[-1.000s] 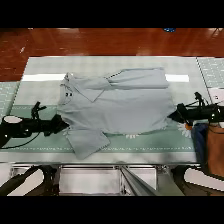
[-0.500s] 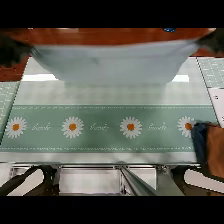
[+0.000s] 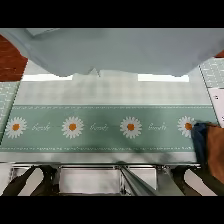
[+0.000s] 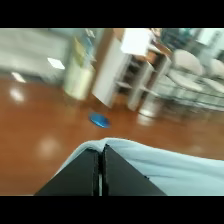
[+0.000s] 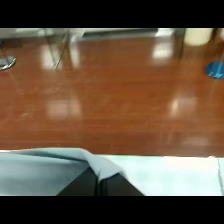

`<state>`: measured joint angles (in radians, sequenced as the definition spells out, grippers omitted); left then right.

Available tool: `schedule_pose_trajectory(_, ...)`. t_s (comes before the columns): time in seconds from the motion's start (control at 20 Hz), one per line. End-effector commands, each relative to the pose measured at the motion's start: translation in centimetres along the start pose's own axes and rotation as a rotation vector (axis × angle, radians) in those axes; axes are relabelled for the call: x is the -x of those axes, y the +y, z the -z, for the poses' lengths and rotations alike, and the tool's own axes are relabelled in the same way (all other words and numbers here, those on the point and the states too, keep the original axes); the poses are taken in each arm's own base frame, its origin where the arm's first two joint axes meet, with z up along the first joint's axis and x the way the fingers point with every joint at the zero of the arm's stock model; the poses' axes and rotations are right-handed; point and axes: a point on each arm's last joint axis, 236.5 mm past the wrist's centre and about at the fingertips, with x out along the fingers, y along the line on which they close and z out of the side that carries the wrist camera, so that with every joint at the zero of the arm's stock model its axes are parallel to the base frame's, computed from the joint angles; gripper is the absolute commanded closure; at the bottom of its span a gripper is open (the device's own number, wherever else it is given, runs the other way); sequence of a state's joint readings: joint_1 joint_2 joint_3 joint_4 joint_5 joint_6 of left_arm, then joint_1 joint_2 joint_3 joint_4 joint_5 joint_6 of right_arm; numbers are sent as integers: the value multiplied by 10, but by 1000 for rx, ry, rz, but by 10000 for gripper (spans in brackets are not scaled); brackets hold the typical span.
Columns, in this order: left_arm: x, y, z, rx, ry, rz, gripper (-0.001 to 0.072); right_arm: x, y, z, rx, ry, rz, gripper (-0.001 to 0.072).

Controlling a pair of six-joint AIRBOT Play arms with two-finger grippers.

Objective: Fold the shirts.

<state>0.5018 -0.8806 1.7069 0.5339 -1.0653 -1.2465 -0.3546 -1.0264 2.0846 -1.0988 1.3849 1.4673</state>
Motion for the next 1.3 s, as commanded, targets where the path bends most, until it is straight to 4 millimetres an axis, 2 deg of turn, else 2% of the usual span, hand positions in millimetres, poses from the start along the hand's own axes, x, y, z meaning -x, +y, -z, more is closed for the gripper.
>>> schedule_pose_trajectory(0.0, 61, -28, -23, -218, -83, -174, 679, 64, 16, -1, 60, -58, 69, 694)
schedule_pose_trajectory(0.1, 91, -35, -26, -290, -107, -284, 679, 78, 14, 18, 63, -21, 104, 694)
schedule_pose_trajectory(0.25, 117, -35, -10, -341, -45, -383, 679, 86, 9, 43, 44, 19, 140, 694)
schedule_pose_trajectory(0.4, 114, -17, 18, -276, 55, -407, 679, 76, 4, 65, 21, 81, 138, 694)
schedule_pose_trajectory(0.5, 100, 14, 57, -148, 171, -417, 679, 58, -1, 83, -6, 150, 121, 694)
schedule_pose_trajectory(0.55, 90, 34, 86, -78, 253, -416, 679, 47, -3, 93, -22, 187, 104, 694)
schedule_pose_trajectory(0.7, 56, 82, 172, 140, 443, -355, 679, 1, -14, 135, -69, 336, 55, 694)
schedule_pose_trajectory(0.85, 18, 131, 243, 290, 553, -321, 679, -65, -19, 181, -101, 475, -14, 694)
schedule_pose_trajectory(1.05, -55, 172, 318, 390, 678, -292, 679, -180, -18, 246, -120, 615, -83, 694)
schedule_pose_trajectory(1.15, -95, 187, 347, 412, 730, -274, 679, -234, -36, 277, -187, 632, -49, 694)
schedule_pose_trajectory(1.25, -132, 202, 370, 431, 778, -256, 679, -275, -55, 311, -248, 678, -16, 694)
